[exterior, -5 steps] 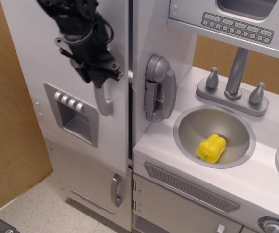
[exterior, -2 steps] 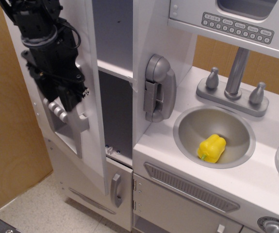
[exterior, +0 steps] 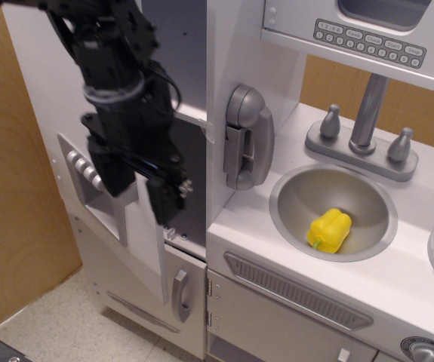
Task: Open fridge
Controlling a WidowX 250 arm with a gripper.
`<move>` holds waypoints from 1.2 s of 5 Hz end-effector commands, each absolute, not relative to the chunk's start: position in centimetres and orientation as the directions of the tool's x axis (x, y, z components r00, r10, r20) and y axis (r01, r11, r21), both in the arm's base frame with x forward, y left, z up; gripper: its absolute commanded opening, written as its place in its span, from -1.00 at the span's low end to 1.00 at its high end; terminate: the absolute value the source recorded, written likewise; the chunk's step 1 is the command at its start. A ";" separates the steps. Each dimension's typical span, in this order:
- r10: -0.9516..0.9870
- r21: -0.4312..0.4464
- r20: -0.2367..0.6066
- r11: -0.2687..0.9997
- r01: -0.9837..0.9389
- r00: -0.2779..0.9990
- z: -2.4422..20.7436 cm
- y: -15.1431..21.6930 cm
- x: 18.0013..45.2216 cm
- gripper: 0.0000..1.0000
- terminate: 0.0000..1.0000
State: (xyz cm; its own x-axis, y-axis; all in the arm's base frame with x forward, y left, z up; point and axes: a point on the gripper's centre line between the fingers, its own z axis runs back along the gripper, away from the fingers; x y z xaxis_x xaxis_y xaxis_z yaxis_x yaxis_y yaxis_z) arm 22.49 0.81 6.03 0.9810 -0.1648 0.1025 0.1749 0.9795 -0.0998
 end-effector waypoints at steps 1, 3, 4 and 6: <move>-0.183 -0.127 0.149 0.971 0.203 0.972 6.9 -5.0 24.9 1.00 -1.00; -0.077 -0.114 0.279 0.987 0.113 0.957 7.7 -6.1 31.0 1.00 -1.00; -0.025 -0.050 0.311 0.998 0.043 0.950 8.1 -4.4 32.6 1.00 -1.00; 0.055 0.033 0.331 0.997 -0.070 0.942 8.8 -0.8 32.2 1.00 -1.00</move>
